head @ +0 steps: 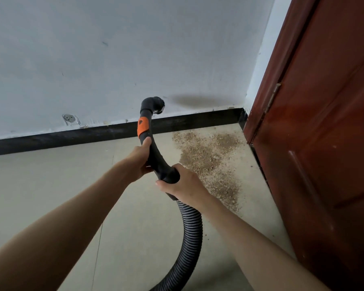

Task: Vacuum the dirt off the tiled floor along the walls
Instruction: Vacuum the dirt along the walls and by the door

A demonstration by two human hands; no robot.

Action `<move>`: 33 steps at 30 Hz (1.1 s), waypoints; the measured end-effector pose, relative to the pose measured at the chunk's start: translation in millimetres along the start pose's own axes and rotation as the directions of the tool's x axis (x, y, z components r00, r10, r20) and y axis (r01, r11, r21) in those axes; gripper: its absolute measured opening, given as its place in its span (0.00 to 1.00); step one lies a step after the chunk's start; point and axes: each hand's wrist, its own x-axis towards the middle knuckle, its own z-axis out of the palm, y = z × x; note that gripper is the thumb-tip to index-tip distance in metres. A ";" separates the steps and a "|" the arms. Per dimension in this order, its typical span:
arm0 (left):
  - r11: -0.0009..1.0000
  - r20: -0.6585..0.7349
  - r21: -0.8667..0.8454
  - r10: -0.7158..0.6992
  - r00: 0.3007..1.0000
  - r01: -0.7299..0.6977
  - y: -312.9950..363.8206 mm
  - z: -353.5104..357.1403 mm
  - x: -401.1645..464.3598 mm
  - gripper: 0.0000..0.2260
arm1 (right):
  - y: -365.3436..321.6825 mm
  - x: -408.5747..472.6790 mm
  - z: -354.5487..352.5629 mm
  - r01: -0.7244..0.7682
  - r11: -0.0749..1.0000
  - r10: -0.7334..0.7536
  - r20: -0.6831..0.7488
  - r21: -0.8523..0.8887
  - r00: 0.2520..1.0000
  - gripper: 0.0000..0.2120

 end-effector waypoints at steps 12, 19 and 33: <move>0.985 0.045 -0.103 -0.136 0.990 0.140 -83.9 13.6 64.9 0.22 | 64.0 28.5 20.8 -0.100 0.989 0.118 0.176 -0.107 0.977 0.13; 0.977 0.090 -0.094 -0.182 0.979 0.190 -96.8 22.4 101.5 0.22 | 74.3 46.9 38.0 -0.106 0.921 0.129 0.037 -0.374 0.991 0.13; 0.977 -0.083 0.116 -0.168 0.982 0.177 -107.8 70.2 110.3 0.21 | 111.3 48.9 13.4 -0.065 0.853 0.114 0.064 -0.518 0.991 0.14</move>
